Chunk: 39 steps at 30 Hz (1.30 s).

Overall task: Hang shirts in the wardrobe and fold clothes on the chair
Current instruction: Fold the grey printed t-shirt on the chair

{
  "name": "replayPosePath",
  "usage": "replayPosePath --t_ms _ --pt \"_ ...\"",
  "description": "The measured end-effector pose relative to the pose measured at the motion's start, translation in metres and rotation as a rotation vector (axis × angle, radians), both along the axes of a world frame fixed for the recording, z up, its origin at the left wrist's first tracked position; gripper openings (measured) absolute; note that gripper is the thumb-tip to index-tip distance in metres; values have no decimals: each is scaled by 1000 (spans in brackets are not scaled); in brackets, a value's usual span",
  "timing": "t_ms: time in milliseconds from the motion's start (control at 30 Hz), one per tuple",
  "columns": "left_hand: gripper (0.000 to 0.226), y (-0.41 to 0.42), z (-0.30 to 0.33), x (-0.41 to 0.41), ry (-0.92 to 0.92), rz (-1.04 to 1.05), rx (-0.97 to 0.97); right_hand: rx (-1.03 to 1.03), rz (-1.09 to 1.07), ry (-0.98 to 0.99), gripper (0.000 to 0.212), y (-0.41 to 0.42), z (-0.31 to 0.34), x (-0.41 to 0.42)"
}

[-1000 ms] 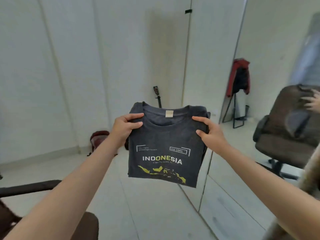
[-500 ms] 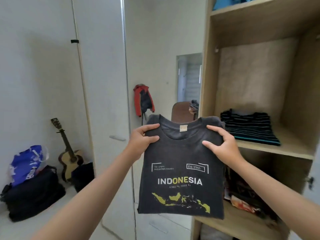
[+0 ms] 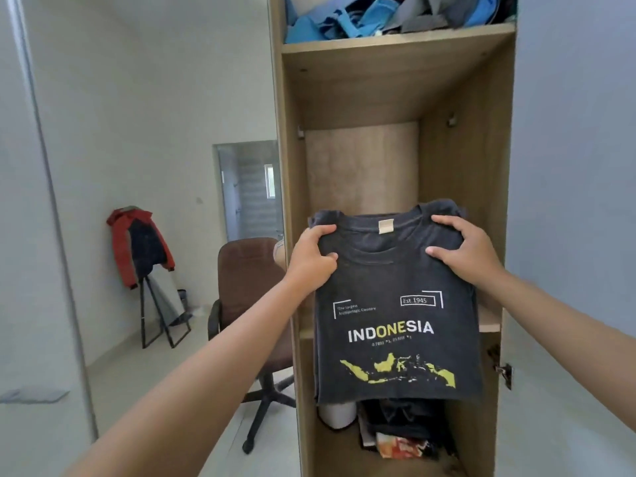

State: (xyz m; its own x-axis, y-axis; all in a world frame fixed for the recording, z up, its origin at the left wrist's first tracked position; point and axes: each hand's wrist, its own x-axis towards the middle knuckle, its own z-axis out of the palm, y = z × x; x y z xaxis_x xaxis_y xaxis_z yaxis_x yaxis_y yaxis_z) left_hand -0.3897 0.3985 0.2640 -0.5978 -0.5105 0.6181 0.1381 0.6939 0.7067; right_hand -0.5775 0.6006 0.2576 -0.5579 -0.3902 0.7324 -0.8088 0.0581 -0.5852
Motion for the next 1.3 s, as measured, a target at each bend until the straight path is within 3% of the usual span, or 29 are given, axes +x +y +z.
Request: replayPosePath --t_ms 167,433,667,767,933,1167,1300 --pt "50 -31 32 -91 75 9 52 -54 -44 -12 57 -45 32 -76" --pt "46 -118 22 -218 53 89 234 -27 34 -300 58 -140 19 -211" --pt "44 -183 -11 -286 -65 123 351 207 86 -441 60 -200 -11 -285" --pt "43 -196 -36 -303 -123 123 378 295 75 -491 59 -210 -35 -300" --pt "41 -206 -64 -315 -164 136 372 267 43 -536 54 -212 -56 -313" --pt "49 -190 -60 -297 -331 303 198 383 -107 -368 56 -197 -52 -296" --pt "58 -156 -51 -261 -340 265 149 361 -137 -267 62 -166 -43 -247"
